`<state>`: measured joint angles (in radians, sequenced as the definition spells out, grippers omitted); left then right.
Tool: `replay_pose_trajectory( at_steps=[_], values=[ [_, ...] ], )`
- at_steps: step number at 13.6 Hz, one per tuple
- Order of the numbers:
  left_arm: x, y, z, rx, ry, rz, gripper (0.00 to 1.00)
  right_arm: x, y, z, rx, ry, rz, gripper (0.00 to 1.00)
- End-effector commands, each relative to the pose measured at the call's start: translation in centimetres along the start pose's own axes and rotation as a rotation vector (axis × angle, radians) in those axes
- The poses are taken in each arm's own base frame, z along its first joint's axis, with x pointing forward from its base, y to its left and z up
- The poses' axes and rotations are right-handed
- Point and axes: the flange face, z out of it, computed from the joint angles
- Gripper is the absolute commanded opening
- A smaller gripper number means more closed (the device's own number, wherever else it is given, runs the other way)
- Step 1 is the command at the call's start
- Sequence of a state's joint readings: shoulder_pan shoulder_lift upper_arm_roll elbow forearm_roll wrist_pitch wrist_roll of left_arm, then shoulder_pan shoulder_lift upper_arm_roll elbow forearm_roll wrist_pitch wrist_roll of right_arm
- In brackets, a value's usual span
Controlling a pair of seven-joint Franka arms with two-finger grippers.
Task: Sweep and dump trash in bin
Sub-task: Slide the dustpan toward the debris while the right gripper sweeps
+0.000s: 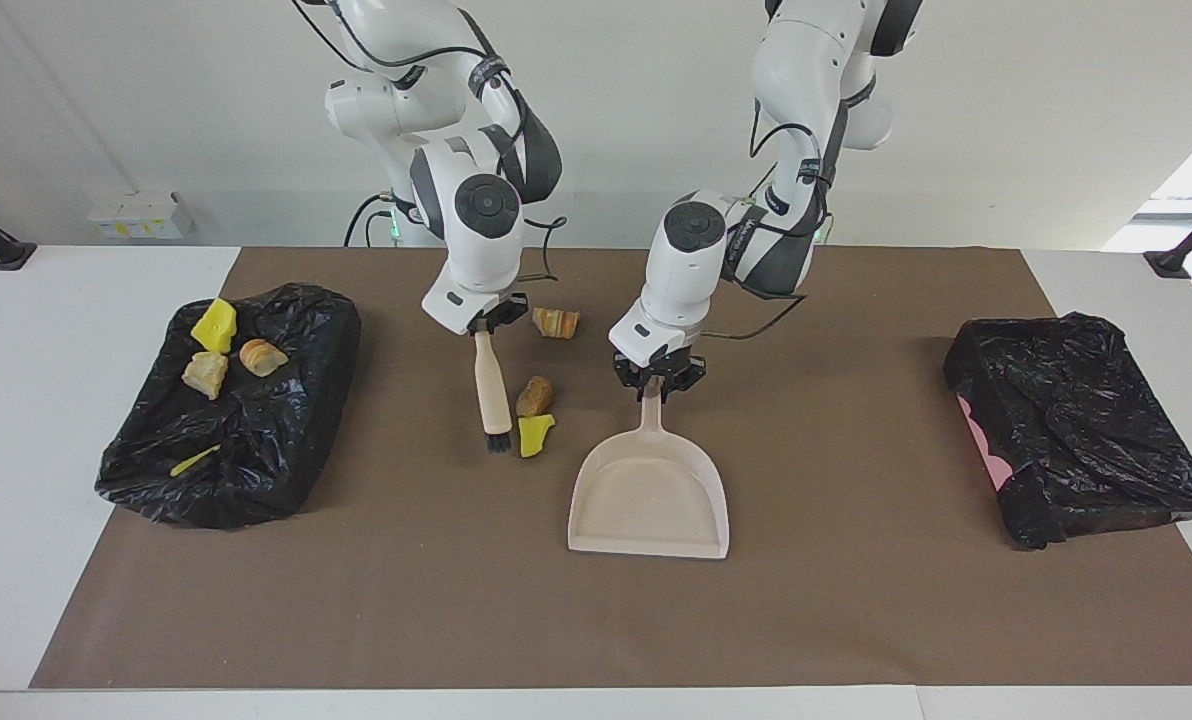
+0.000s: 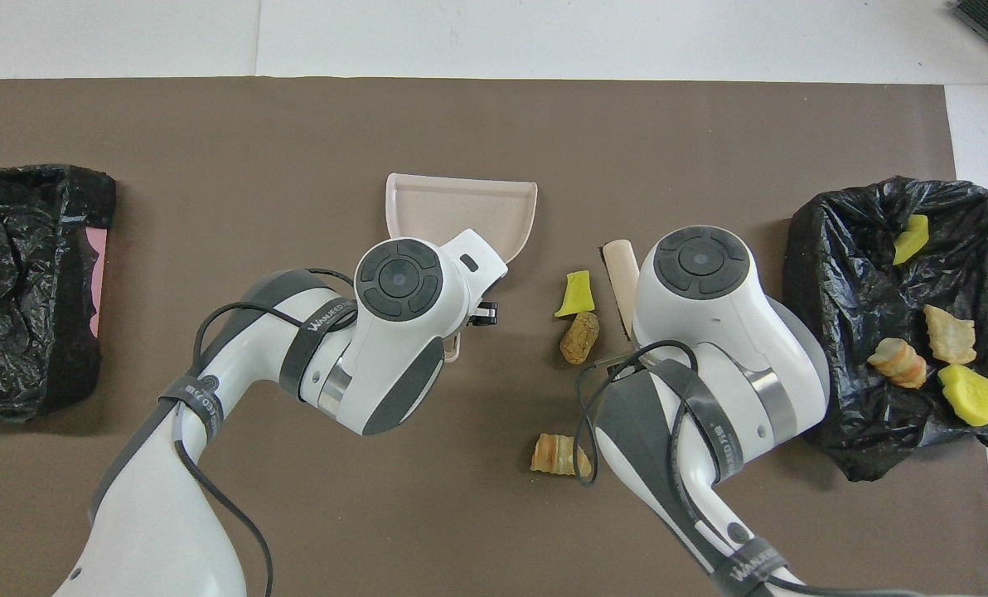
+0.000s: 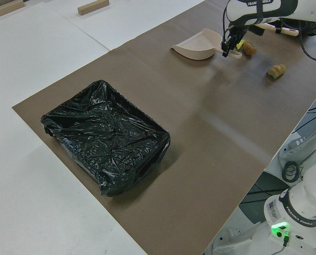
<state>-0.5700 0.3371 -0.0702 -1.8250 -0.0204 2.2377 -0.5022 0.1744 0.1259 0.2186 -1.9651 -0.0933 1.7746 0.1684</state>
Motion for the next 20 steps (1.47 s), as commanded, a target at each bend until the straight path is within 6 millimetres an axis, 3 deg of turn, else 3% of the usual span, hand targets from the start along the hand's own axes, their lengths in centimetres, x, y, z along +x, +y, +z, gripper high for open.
replay_pose_trajectory(
  at_steps=[1,5,7,9,14,20],
  values=[
    [0.5,-0.9,-0.7,-0.008,0.023,0.008,0.0,0.9,2.9,0.7,0.014,-0.01,-0.075,0.0],
    [1.8,-5.4,-5.9,0.007,0.039,0.128,0.0,1.7,1.1,3.9,0.054,-0.072,0.028,0.0],
    [1.3,-8.3,-8.5,0.031,-0.018,0.32,0.0,1.3,-1.1,3.8,0.069,-0.082,0.048,0.0],
    [0.7,-11.9,-10.6,0.037,-0.093,0.549,0.0,0.9,-1.7,4.0,0.121,-0.098,0.09,0.0],
    [-1.0,-15.4,-10.4,0.033,-0.204,0.953,0.0,0.6,-5.0,4.2,0.173,-0.106,0.191,0.0],
    [-5.9,-18.6,-7.1,0.104,-0.222,1.261,0.0,0.6,-8.4,5.7,0.212,-0.107,0.234,0.0]
  ],
)
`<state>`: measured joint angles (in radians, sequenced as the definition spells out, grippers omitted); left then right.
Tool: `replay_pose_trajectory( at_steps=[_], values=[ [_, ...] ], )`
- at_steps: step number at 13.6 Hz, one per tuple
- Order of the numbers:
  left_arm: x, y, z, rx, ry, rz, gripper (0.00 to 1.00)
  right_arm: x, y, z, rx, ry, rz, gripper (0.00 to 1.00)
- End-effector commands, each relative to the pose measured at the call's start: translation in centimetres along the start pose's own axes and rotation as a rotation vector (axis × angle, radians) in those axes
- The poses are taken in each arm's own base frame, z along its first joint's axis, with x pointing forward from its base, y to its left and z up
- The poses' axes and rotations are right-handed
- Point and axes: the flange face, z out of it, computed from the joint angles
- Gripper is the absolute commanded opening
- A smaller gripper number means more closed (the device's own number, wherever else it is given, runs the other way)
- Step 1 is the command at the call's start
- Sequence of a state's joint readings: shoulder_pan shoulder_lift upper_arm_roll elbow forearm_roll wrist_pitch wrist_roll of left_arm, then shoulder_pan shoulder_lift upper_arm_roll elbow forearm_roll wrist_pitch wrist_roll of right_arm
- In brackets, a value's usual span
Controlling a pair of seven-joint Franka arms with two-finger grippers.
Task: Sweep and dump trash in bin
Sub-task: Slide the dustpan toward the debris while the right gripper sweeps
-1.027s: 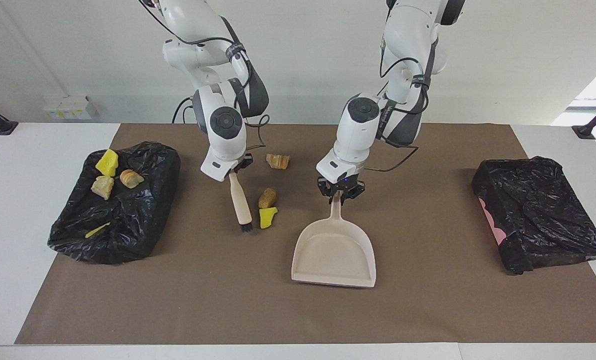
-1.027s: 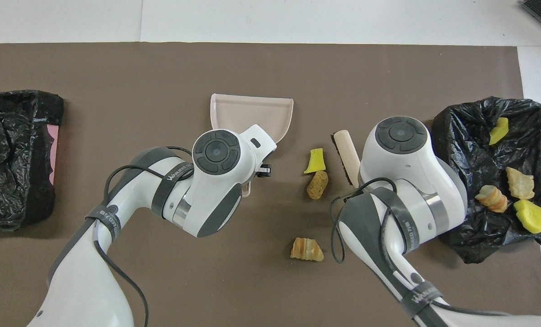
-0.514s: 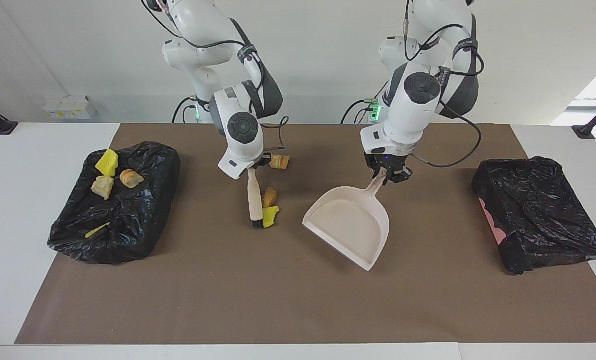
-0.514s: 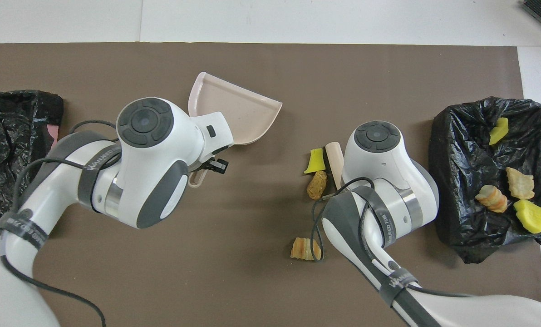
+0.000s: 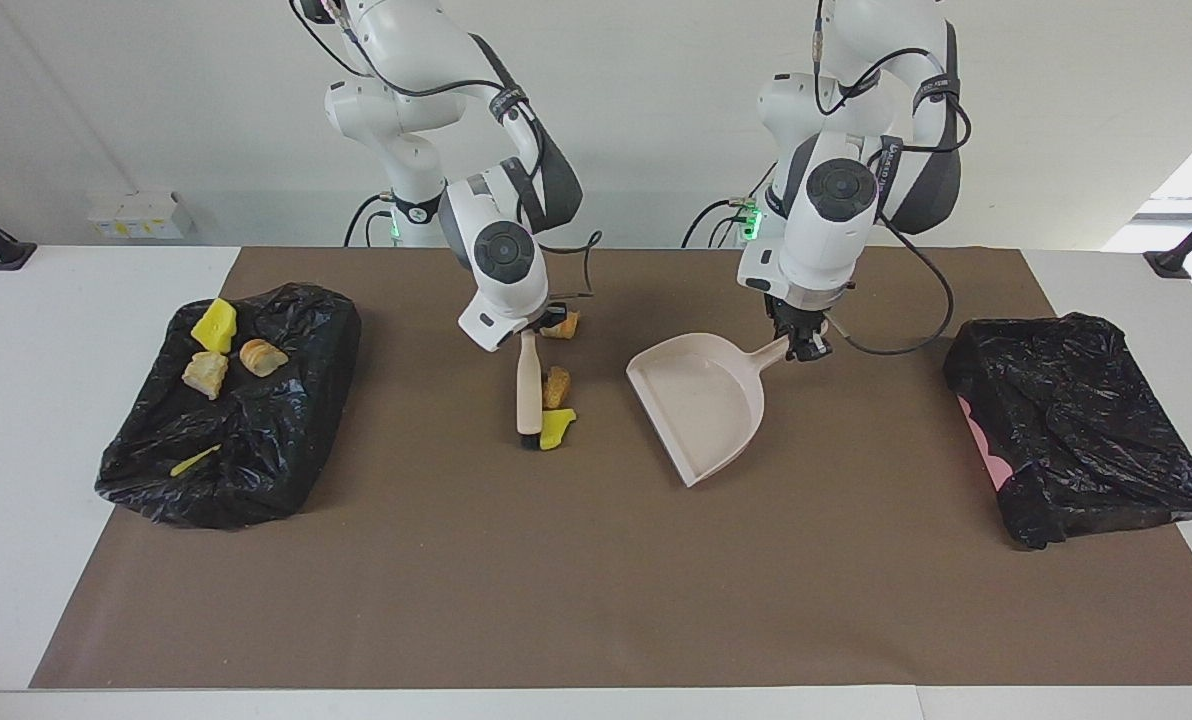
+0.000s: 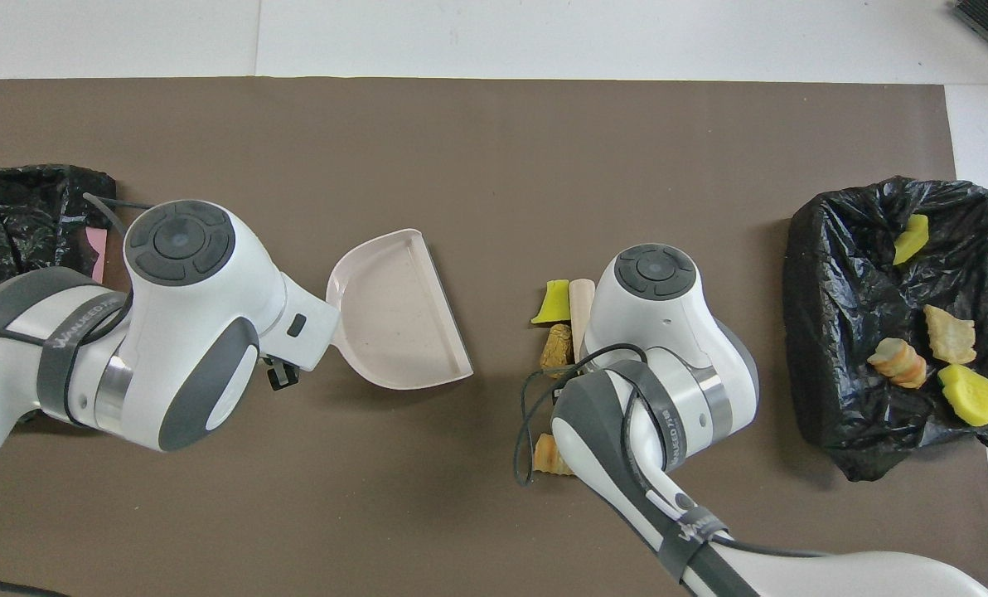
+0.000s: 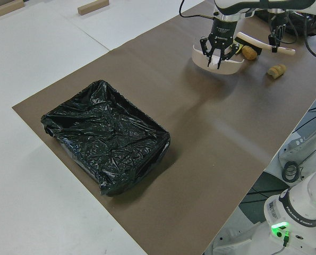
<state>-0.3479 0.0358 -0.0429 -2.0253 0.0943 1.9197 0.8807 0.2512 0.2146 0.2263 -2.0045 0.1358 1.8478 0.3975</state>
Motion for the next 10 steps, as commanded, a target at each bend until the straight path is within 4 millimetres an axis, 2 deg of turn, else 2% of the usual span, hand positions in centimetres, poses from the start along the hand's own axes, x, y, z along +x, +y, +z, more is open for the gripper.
replay_pose_trajectory(
  at_steps=[1,3,7,10],
  values=[
    [-2.1,2.5,1.8,0.046,-0.005,0.083,0.0,-0.5,-1.9,1.0,0.032,0.008,0.022,0.0],
    [-1.7,2.9,2.9,0.073,-0.035,0.121,0.0,-0.9,-4.2,1.9,0.027,0.02,-0.015,0.0],
    [-1.2,2.3,4.1,0.092,-0.014,0.123,0.0,-2.3,-9.6,3.9,0.106,0.023,-0.065,0.0],
    [-1.4,2.2,5.5,0.071,-0.026,0.121,0.0,-3.5,-13.2,3.6,0.229,0.012,-0.057,0.0]
  ],
)
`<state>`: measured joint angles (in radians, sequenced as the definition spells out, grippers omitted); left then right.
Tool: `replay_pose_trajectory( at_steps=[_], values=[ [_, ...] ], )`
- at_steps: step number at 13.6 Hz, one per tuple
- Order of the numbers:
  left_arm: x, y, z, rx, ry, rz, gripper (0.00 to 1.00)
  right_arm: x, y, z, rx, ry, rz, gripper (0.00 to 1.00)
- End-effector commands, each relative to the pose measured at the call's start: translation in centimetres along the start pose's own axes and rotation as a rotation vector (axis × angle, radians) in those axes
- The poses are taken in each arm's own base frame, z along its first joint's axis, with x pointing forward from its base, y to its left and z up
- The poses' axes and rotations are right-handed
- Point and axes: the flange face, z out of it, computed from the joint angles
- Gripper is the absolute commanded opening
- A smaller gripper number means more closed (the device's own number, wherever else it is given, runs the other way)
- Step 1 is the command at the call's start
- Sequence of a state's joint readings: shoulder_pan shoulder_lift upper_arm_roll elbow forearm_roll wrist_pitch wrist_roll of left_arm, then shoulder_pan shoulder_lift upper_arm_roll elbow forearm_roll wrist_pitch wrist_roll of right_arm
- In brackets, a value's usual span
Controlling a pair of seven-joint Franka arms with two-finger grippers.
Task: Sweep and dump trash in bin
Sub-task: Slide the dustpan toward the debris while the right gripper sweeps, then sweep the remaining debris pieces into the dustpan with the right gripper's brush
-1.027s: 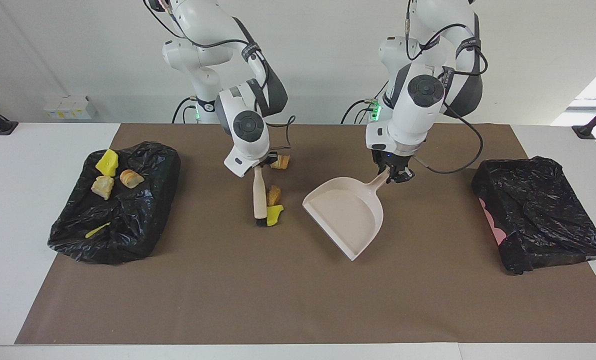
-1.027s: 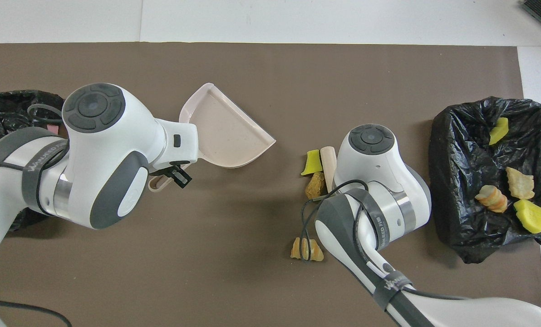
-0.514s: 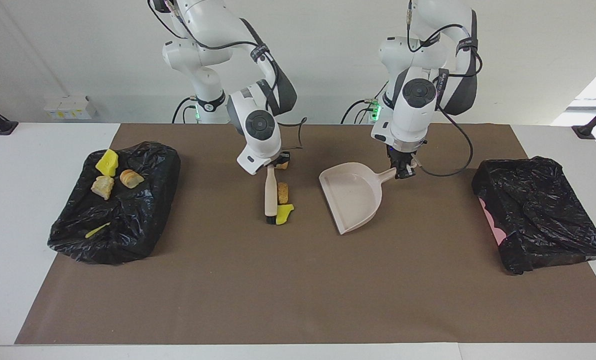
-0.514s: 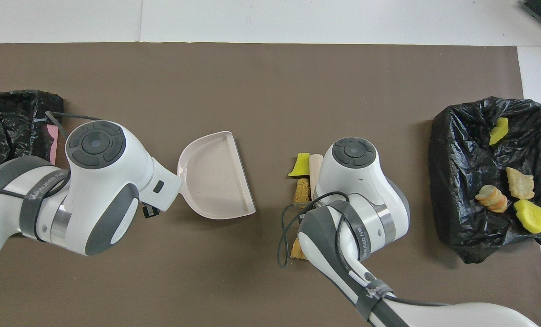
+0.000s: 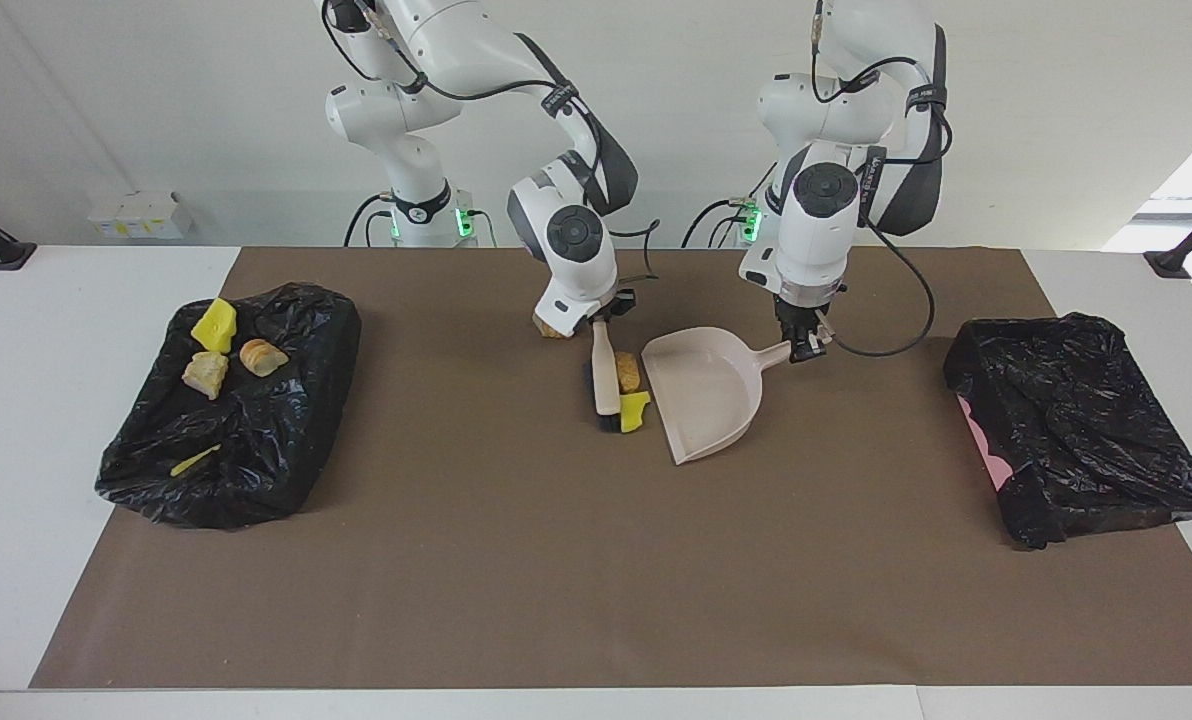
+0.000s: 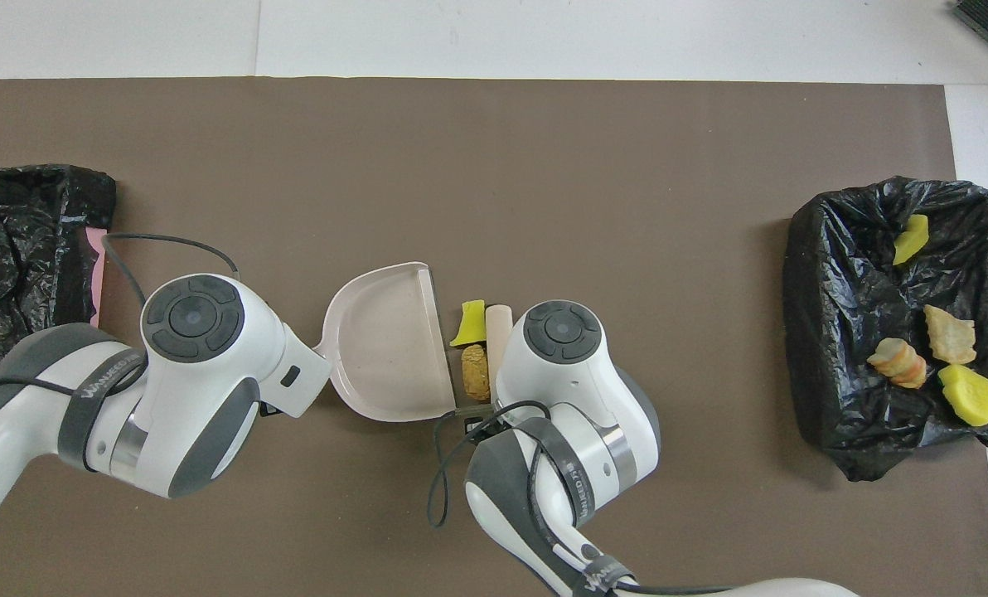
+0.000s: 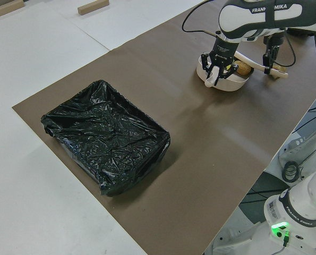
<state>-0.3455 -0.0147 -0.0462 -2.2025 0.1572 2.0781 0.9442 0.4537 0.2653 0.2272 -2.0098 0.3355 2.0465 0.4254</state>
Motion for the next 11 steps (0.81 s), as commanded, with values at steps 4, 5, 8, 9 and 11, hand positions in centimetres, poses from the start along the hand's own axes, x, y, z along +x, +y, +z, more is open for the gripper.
replay_pose_trajectory(
  at_steps=[4,5,8,9,11],
  values=[
    [-0.5,0.6,1.3,0.005,-0.01,0.012,0.0,-1.2,-3.4,-2.7,0.154,-0.061,0.043,0.0],
    [-0.6,0.7,1.5,0.003,-0.011,0.017,0.0,-1.7,-2.9,-3.6,0.147,-0.069,0.044,0.0],
    [-0.6,1.0,1.6,0.0,-0.013,0.044,0.0,-3.2,0.7,-6.8,0.114,-0.119,0.086,0.0],
    [-0.3,1.3,1.6,0.002,-0.013,0.057,0.0,-4.1,2.0,-7.3,0.077,-0.128,0.091,0.0],
    [0.9,2.2,1.5,0.004,-0.017,0.09,0.0,-6.5,4.3,-6.8,-0.01,-0.151,0.122,0.0]
  ],
)
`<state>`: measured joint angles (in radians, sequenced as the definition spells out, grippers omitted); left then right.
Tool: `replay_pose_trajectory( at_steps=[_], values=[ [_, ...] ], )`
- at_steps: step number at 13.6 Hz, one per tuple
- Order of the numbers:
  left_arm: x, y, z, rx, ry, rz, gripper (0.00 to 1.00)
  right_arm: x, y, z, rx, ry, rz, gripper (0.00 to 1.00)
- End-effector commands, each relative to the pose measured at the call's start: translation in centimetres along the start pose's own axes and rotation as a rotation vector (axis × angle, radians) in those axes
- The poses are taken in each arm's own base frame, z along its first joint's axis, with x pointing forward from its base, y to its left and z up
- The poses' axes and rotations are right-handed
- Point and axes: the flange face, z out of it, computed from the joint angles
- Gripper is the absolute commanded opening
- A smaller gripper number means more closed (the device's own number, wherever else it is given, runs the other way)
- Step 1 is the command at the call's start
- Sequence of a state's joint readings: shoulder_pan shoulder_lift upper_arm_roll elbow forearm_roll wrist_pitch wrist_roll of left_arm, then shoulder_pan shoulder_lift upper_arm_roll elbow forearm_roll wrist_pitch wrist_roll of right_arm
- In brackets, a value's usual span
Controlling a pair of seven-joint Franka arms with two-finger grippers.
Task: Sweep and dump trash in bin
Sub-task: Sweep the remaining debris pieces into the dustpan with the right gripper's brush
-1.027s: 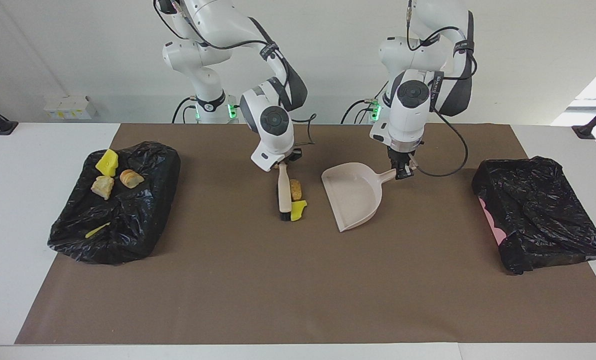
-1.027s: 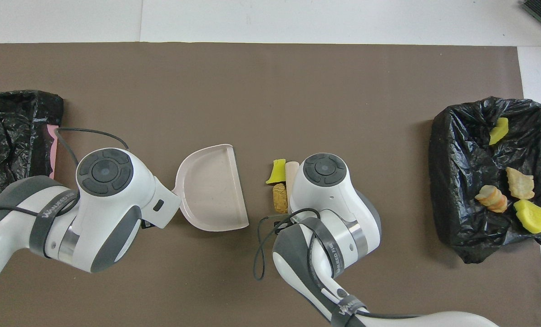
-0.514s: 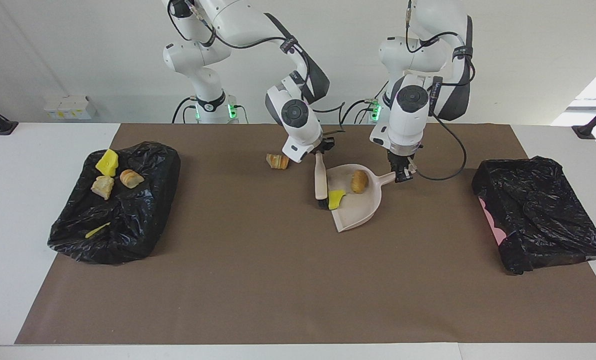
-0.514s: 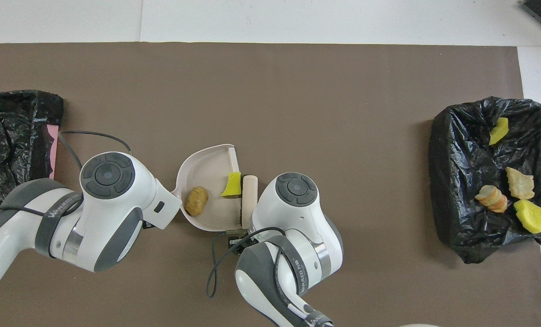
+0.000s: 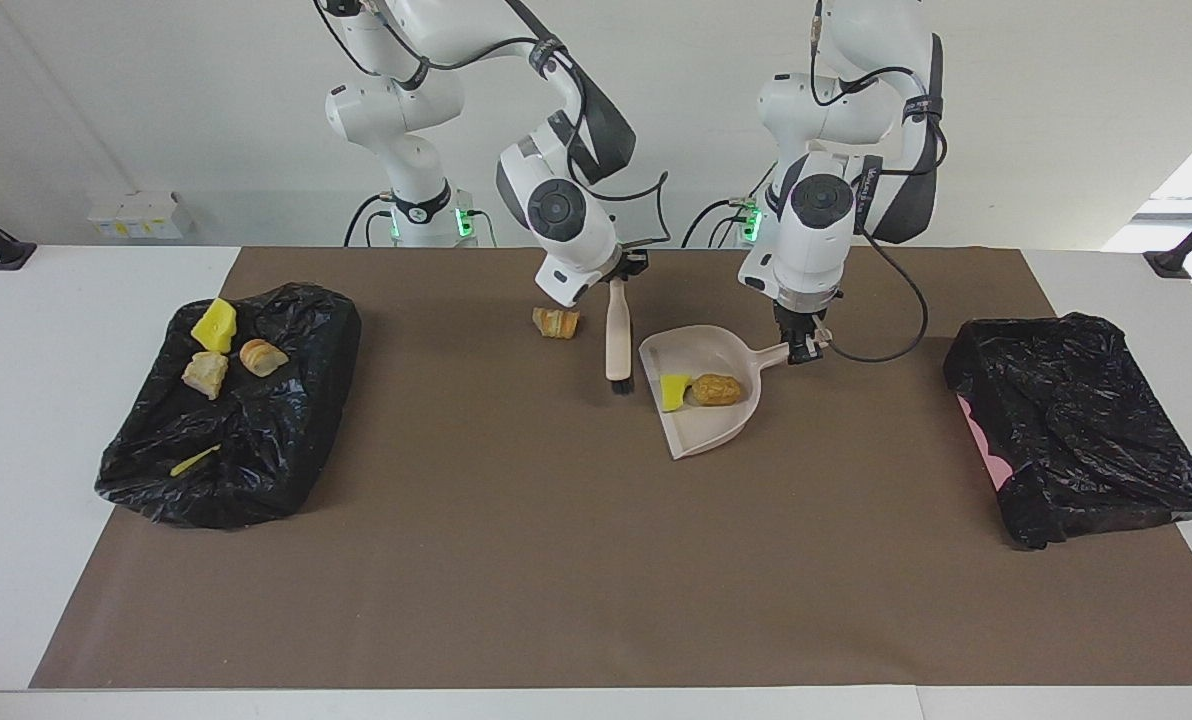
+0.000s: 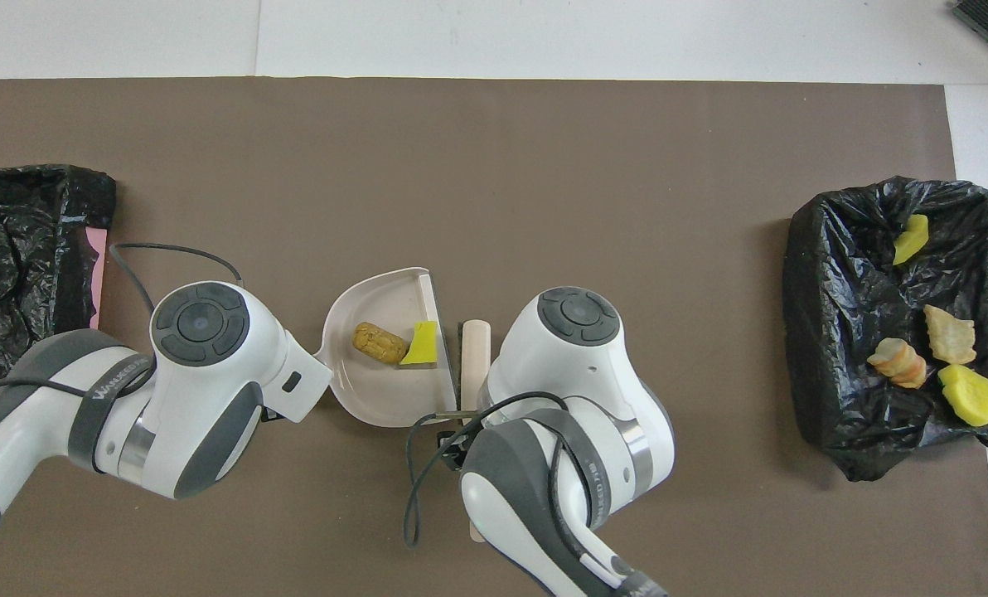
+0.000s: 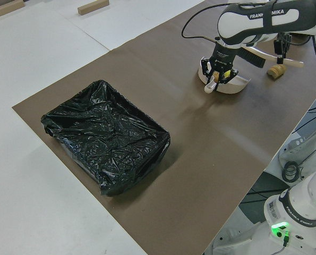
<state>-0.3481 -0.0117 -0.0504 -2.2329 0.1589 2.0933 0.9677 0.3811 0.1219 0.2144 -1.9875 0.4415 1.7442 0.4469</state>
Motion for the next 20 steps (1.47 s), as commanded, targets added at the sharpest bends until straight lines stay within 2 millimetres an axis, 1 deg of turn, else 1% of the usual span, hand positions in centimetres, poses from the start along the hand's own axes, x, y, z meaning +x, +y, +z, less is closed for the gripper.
replay_pose_trajectory(
  at_steps=[1,4,5,7,8,10,11,12,14,15,16,19,20],
  values=[
    [1.8,2.6,-0.1,0.028,-0.008,0.084,0.0,-3.3,3.5,1.4,-0.092,-0.012,0.097,0.0],
    [2.4,4.5,0.2,0.044,-0.027,0.129,0.0,-6.6,6.3,4.0,-0.201,-0.016,0.204,0.0],
    [2.4,4.6,0.3,0.052,-0.033,0.137,0.0,-7.1,6.9,4.7,-0.213,-0.021,0.236,0.0],
    [2.5,4.7,0.3,0.059,-0.028,0.136,0.0,-8.2,8.0,5.7,-0.231,-0.014,0.362,0.0],
    [2.7,4.8,0.9,0.054,-0.029,0.139,0.0,-8.9,8.6,6.3,-0.24,-0.008,0.406,0.0],
    [2.7,4.9,1.4,0.051,-0.029,0.138,0.0,-10.8,8.9,8.3,-0.243,0.01,0.459,0.0],
    [2.5,4.9,1.5,0.046,-0.033,0.136,0.0,-11.1,8.6,8.9,-0.197,0.027,0.479,0.0],
    [2.3,4.9,1.6,0.041,-0.035,0.134,0.0,-11.3,7.5,10.1,-0.183,0.034,0.477,0.0],
    [2.2,4.9,1.6,0.043,-0.034,0.132,0.0,-9.7,5.6,12.6,-0.154,0.079,0.508,0.0],
    [2.2,4.8,1.6,0.047,-0.031,0.129,0.0,-8.4,4.9,13.2,-0.124,0.101,0.506,0.0],
    [2.2,4.8,1.7,0.044,-0.032,0.131,0.0,-7.2,3.7,13.1,-0.1,0.113,0.501,0.0],
    [1.9,4.7,1.8,0.036,-0.036,0.122,0.0,-3.6,-0.9,11.2,-0.047,0.118,0.444,0.0],
    [1.8,4.7,1.9,0.036,-0.038,0.121,0.0,-2.4,-2.1,10.9,-0.038,0.12,0.419,0.0]
  ],
)
